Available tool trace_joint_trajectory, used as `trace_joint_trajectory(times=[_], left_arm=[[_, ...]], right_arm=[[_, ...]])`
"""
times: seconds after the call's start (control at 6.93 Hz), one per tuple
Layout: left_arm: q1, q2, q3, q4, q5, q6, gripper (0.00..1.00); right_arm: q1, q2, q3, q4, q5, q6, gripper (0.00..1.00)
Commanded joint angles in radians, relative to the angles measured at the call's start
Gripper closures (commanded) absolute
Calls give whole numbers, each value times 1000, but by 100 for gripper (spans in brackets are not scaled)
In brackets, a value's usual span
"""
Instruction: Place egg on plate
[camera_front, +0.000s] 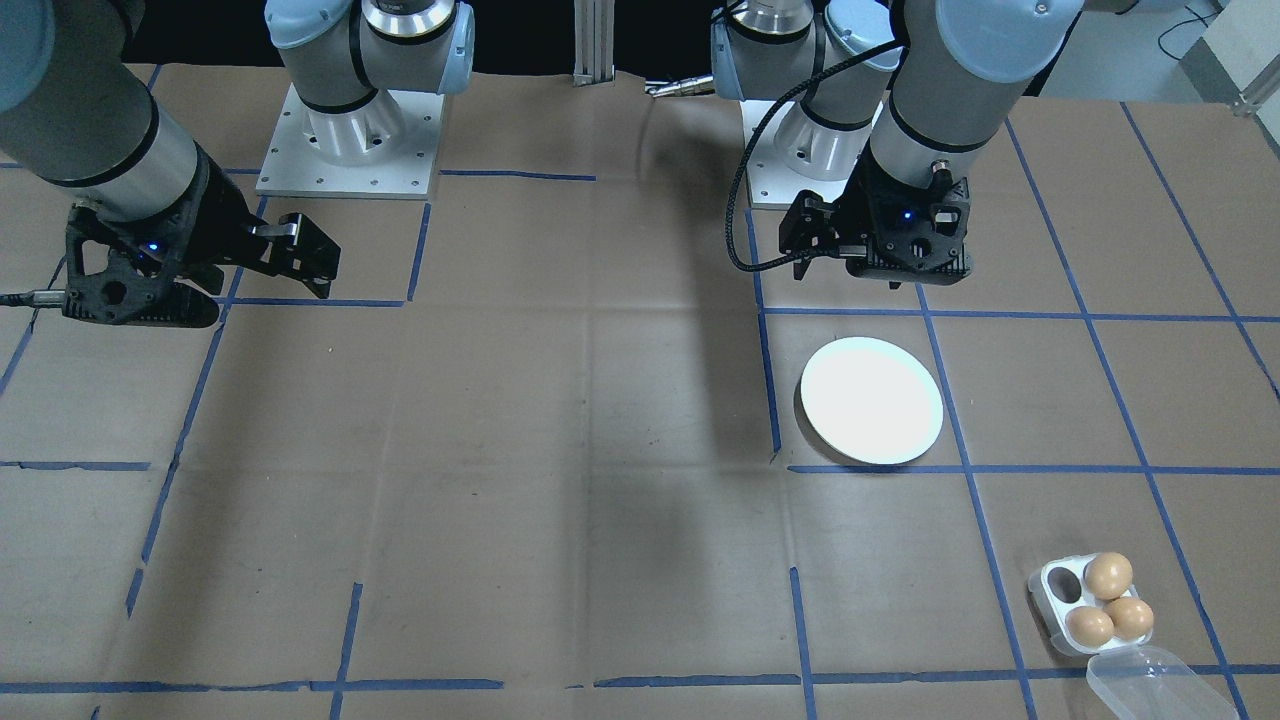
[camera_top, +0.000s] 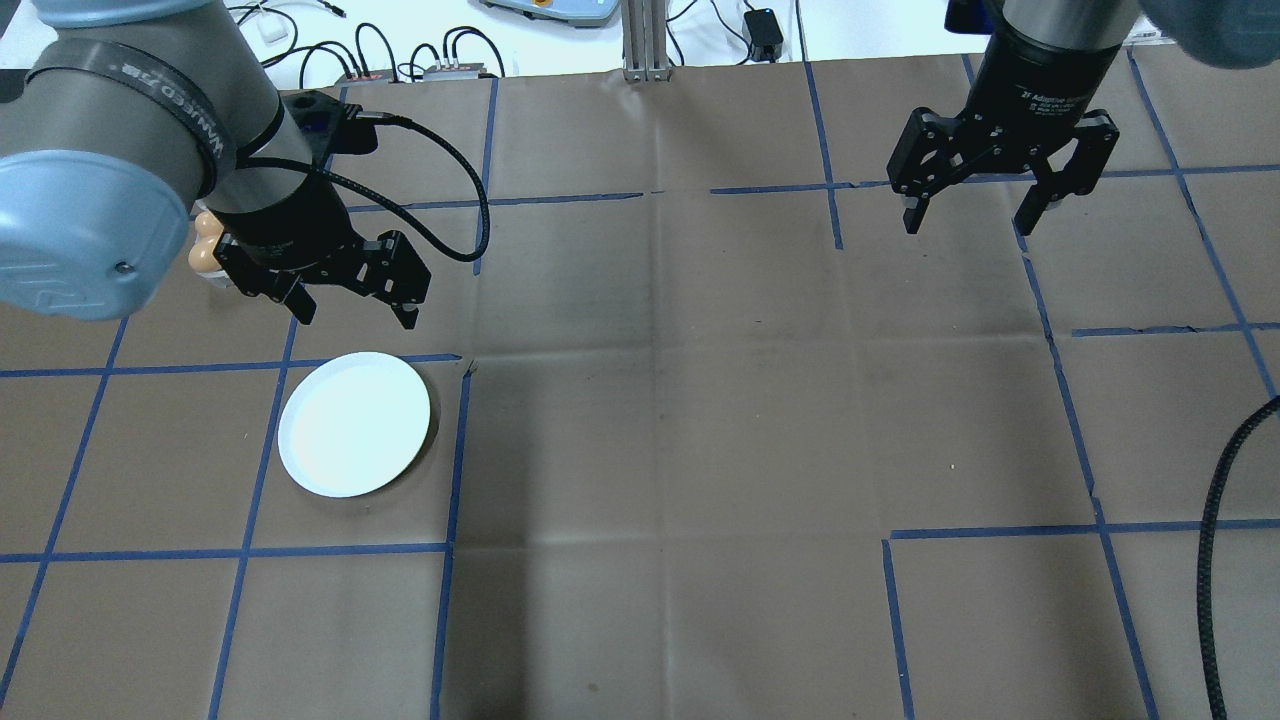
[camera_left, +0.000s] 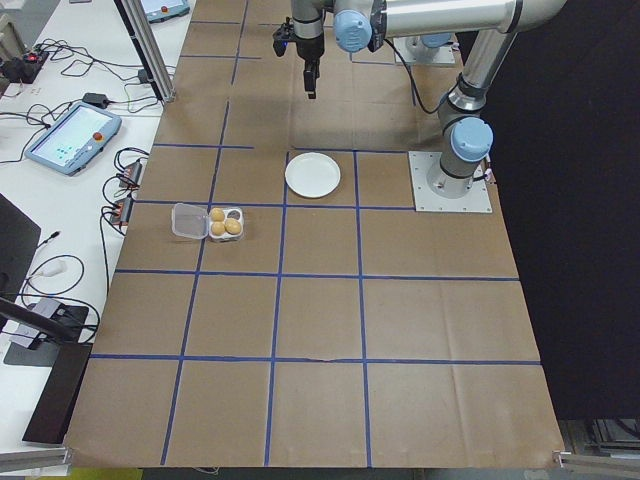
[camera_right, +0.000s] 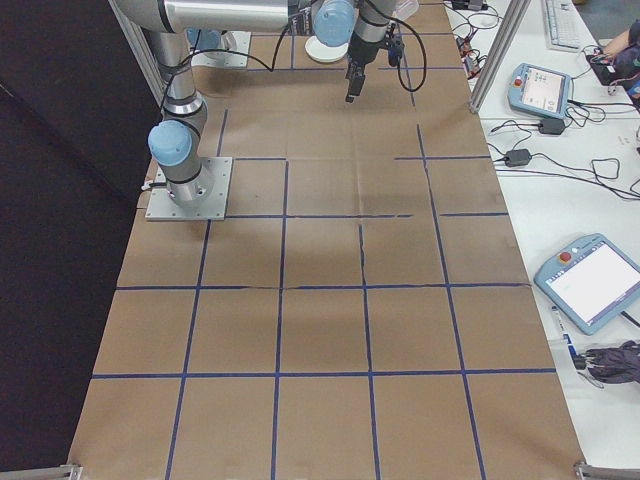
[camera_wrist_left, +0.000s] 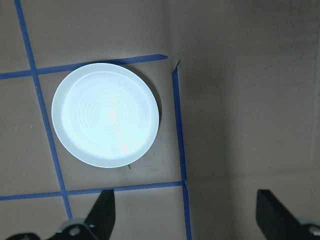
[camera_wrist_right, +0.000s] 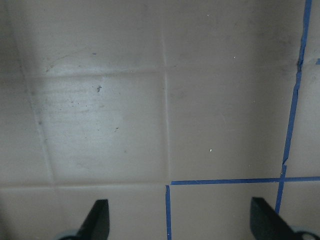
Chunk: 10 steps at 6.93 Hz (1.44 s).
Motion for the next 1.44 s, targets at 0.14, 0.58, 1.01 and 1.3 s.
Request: trace_joint_trajectory(times=[0.14, 0.58, 1.01, 1.3], left_arm=[[0, 16, -20, 2, 2, -5, 0], [2, -4, -9, 12, -5, 3, 0], [11, 4, -3, 6, 4, 5, 0], [17, 7, 5, 17, -1, 8, 0]], right_arm=[[0, 0, 0, 0, -1, 0, 0], [0, 1, 0, 0, -1, 0, 0], [0, 1, 0, 0, -1, 0, 0], [0, 0, 0, 0, -1, 0, 0]])
